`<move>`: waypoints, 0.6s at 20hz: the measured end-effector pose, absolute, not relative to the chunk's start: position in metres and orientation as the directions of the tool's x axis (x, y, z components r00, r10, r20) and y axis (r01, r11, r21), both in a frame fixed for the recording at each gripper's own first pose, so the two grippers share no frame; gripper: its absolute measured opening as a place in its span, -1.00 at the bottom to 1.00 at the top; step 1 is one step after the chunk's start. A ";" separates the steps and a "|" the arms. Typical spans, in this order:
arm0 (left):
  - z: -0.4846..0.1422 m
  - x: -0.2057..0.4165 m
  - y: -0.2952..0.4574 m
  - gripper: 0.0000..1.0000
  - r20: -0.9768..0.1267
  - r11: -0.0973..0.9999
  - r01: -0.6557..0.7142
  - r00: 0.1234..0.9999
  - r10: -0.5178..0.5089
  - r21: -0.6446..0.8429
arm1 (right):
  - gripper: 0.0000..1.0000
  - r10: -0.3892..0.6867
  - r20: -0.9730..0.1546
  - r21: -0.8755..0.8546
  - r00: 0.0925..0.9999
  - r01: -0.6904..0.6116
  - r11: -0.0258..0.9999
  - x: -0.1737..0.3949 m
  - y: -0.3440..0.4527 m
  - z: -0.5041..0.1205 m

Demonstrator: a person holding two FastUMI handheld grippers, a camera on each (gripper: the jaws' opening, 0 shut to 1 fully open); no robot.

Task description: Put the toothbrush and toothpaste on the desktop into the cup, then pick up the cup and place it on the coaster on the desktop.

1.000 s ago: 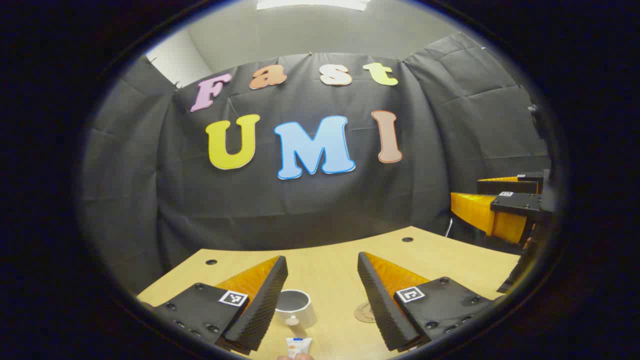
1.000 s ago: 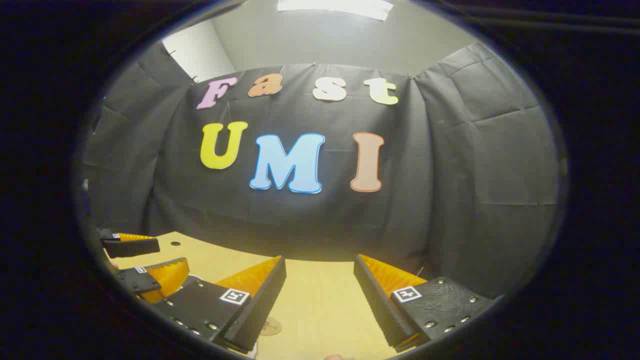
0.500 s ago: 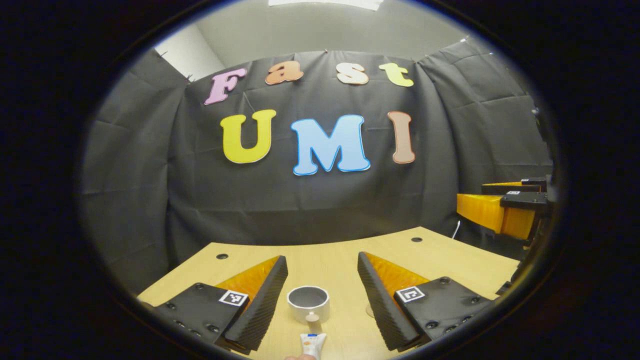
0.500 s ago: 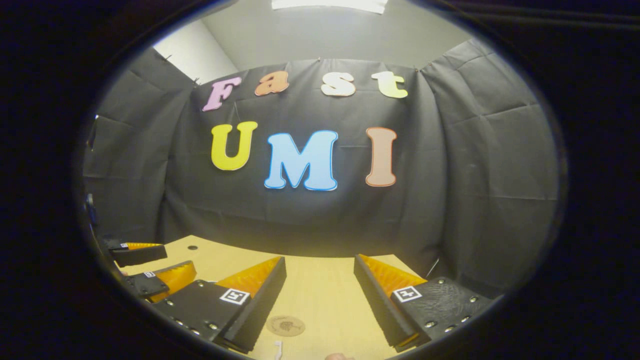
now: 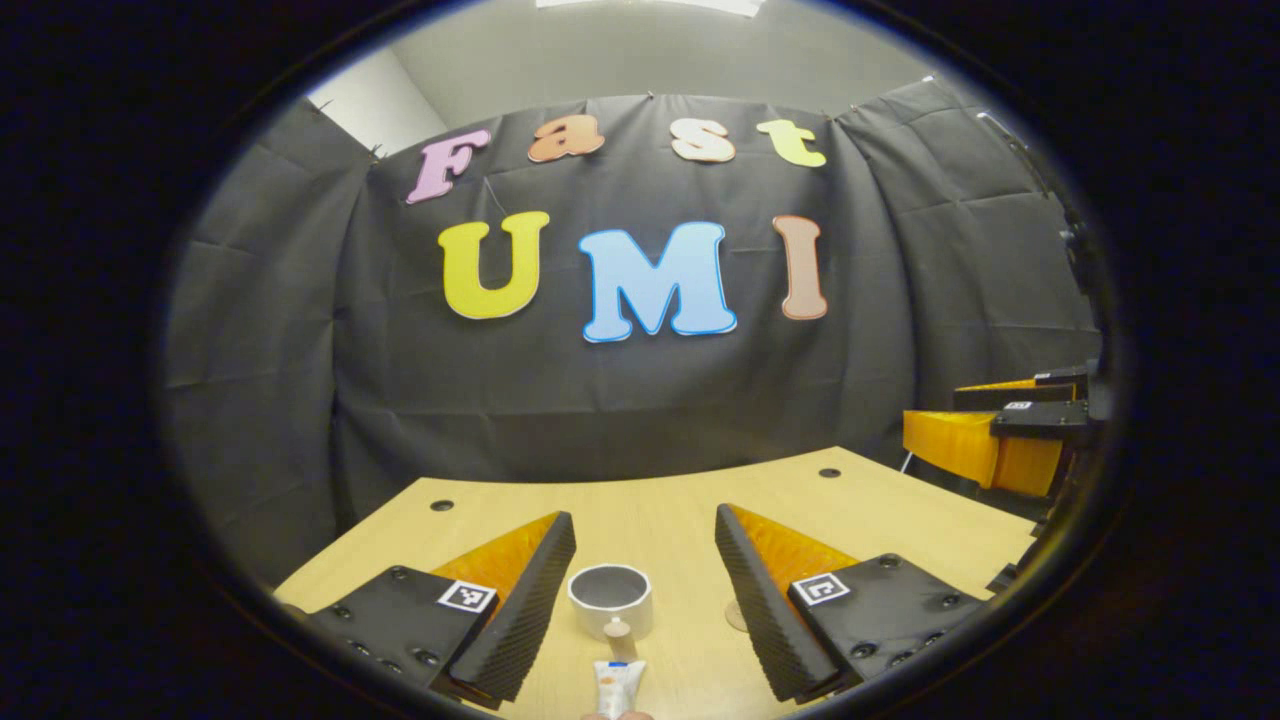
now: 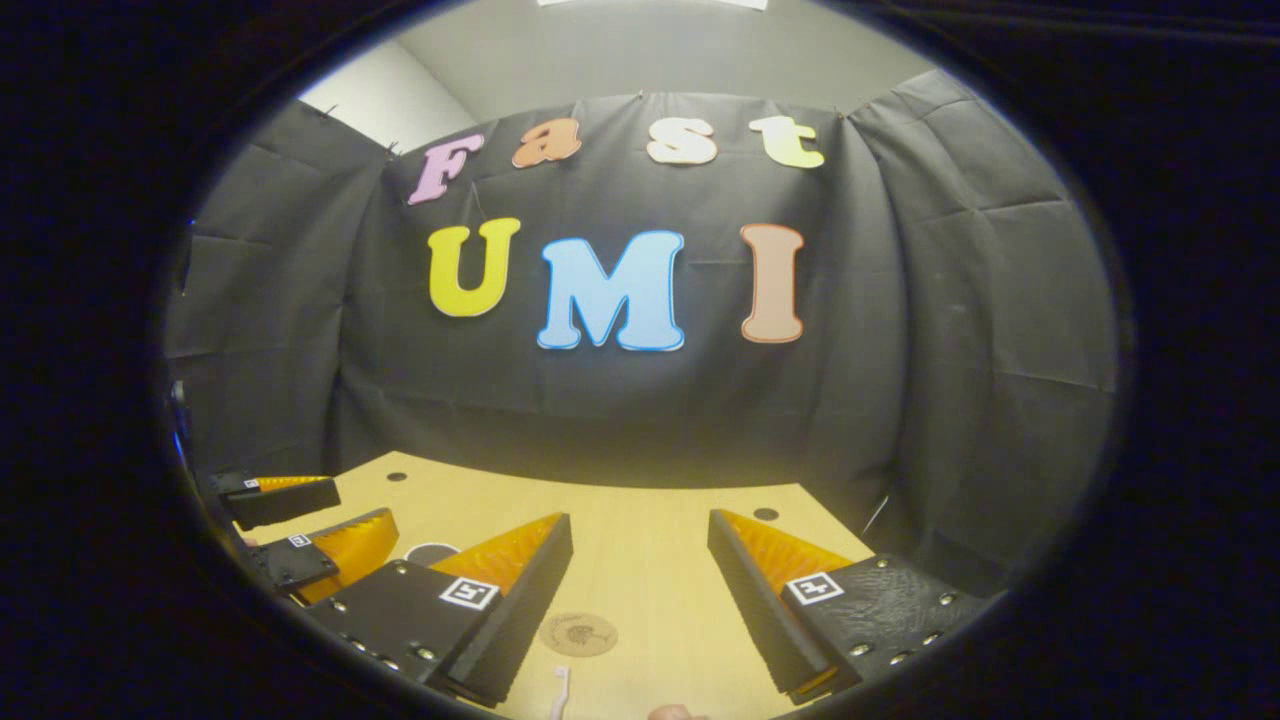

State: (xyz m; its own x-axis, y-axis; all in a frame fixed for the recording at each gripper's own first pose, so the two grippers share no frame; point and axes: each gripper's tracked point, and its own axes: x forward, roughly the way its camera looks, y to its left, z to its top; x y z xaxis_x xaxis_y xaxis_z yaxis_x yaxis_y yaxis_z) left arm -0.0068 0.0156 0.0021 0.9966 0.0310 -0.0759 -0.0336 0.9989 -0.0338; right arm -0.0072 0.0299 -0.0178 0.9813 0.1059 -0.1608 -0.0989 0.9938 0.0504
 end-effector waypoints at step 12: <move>-0.107 -0.013 0.024 0.85 -0.467 0.993 -0.014 0.883 -0.044 -0.121 | 0.78 0.231 -0.541 0.145 0.808 -0.181 0.973 -0.020 0.073 -0.112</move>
